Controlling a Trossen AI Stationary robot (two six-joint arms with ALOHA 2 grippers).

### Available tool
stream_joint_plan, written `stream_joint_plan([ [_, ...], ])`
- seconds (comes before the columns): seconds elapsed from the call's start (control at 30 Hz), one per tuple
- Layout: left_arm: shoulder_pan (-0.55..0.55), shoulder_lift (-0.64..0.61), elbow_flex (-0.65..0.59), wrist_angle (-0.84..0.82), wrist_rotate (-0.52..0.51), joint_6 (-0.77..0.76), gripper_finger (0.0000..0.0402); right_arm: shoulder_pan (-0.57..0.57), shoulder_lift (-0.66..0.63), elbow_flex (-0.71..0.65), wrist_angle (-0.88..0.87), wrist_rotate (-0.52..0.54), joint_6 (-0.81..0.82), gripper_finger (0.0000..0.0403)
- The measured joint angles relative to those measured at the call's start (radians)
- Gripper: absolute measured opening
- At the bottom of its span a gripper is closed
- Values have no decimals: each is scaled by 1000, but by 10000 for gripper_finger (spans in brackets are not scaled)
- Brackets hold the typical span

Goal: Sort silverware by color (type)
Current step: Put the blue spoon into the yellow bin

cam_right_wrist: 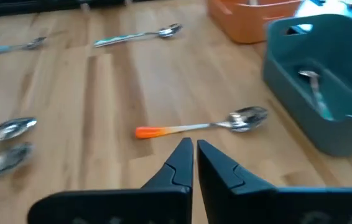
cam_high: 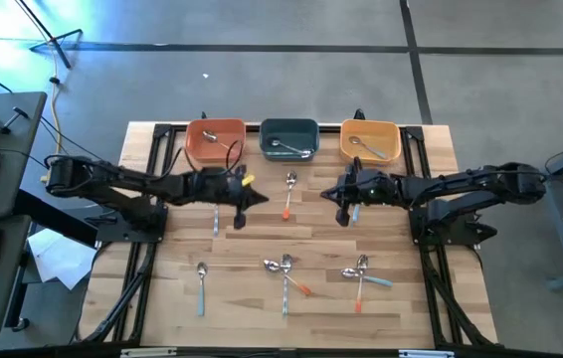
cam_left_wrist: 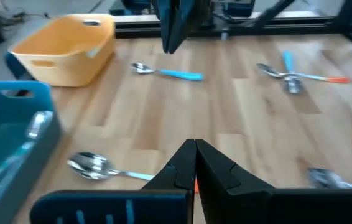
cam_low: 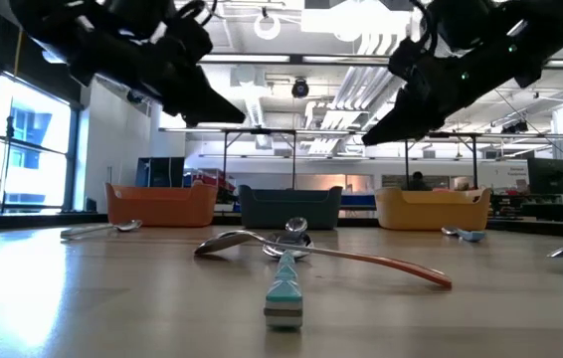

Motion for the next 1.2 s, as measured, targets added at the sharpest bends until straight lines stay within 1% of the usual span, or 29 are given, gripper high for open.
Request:
stream_joint_plan([
  [0.13,-74,-19,-46,13,-37,-34,1,75,0,24,-55,67,76,18],
  [0.23,-110,-21,-88,53,-65,-70,0,130,0,48,-103,121,154,24],
  [0.33,-141,-21,-138,147,-108,-107,0,179,0,79,-178,185,253,32],
  [0.43,-168,-21,-177,262,-121,-153,0,213,0,126,-283,249,355,43],
  [0.53,-197,-21,-201,326,-122,-163,0,244,1,174,-360,277,446,58],
  [0.6,-214,-21,-207,330,-121,-163,0,270,12,209,-383,287,493,68],
  [0.67,-229,-21,-211,329,-121,-158,0,297,35,245,-447,289,537,79],
  [0.73,-247,-21,-213,329,-122,-122,0,321,76,292,-527,288,580,90],
  [0.8,-263,-21,-213,329,-121,-71,0,344,119,345,-636,279,635,101],
  [0.87,-272,-21,-213,328,-121,-29,0,361,168,401,-737,231,692,113],
  [0.93,-277,-21,-213,317,-129,-23,0,381,210,456,-838,179,722,124],
  [1.03,-280,-21,-214,303,-160,-38,0,423,262,520,-942,84,724,140],
  [1.13,-290,-21,-214,288,-175,-38,0,469,289,538,-989,6,731,157],
  [1.2,-294,-21,-214,287,-179,-47,0,507,294,520,-980,-41,747,166],
])
